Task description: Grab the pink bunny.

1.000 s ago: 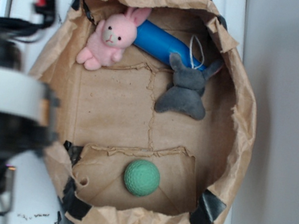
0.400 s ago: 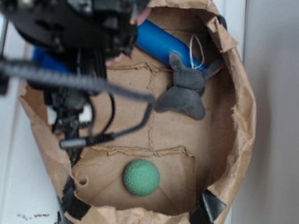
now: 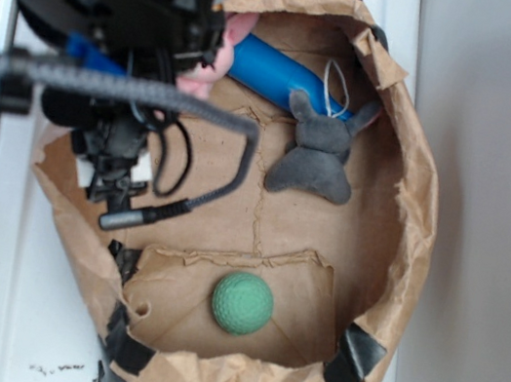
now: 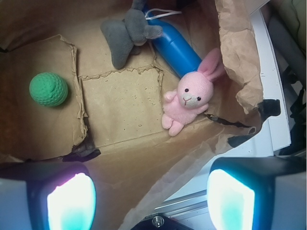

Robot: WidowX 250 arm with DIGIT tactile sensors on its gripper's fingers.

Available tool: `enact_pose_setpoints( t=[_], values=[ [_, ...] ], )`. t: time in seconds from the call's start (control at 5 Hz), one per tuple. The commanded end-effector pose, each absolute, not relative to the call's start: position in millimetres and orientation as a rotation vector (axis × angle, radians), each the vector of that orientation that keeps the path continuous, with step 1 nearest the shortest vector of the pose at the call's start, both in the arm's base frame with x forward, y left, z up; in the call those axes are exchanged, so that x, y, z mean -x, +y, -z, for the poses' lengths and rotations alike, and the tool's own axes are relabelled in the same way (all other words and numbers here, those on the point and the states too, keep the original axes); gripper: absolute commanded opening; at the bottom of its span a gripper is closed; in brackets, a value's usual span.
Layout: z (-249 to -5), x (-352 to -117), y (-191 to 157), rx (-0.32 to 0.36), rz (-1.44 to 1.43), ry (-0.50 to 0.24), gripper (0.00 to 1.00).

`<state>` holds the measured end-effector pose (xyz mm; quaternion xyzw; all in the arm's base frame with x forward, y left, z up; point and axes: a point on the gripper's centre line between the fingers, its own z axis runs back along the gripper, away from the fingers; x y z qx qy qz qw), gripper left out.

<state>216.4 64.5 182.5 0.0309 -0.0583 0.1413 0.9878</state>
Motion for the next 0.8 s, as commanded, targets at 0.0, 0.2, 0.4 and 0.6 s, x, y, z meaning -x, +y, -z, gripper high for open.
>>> enact_pose_setpoints(
  t=[0.0,0.2,0.4,0.6],
  values=[
    [-189.8,-217.3,70.1,-0.068,-0.290,-0.141,1.00],
    [-150.1,-245.8,64.6,-0.132,-0.320,-0.133,1.00],
    [-135.9,-260.5,63.0,-0.127,-0.318,-0.154,1.00],
    [-128.4,-262.6,58.8,-0.097,-0.303,-0.202,1.00]
  ],
)
